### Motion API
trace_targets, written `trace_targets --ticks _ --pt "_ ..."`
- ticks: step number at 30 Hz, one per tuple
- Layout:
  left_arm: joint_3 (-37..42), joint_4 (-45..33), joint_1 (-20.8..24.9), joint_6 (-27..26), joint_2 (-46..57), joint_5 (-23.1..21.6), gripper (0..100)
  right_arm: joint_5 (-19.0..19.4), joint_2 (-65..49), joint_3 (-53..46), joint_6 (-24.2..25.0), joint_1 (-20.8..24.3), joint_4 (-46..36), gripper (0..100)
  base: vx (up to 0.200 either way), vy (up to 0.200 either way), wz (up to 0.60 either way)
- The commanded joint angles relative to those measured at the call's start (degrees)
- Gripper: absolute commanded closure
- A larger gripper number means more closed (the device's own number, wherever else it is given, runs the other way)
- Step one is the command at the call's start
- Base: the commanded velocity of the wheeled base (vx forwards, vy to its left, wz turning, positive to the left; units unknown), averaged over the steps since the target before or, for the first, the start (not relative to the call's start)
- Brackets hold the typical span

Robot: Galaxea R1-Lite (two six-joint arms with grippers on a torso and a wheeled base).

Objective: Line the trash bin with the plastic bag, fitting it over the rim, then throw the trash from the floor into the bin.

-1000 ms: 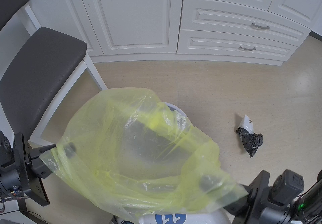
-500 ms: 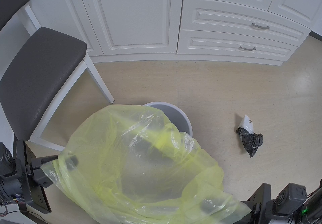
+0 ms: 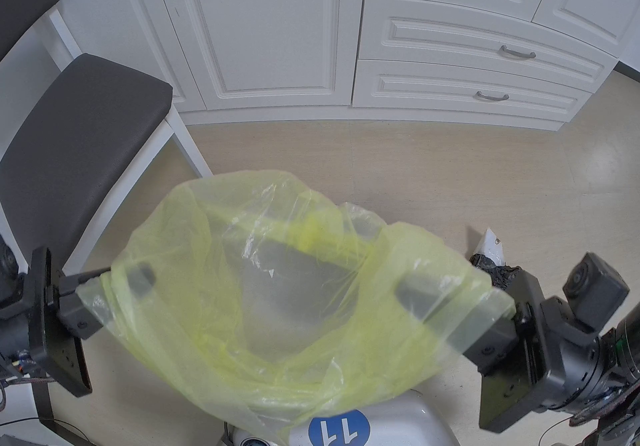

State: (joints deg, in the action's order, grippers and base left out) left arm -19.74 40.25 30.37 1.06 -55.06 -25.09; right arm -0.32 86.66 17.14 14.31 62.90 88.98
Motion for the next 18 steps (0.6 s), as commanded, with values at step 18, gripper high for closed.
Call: trace_targets --ticks 18 --pt "-9.5 17.8 7.2 32.2 -30.4 12.3 100 -2.6 26.7 16.4 12.5 -6.4 1.0 100 0.0 0.0 0.0"
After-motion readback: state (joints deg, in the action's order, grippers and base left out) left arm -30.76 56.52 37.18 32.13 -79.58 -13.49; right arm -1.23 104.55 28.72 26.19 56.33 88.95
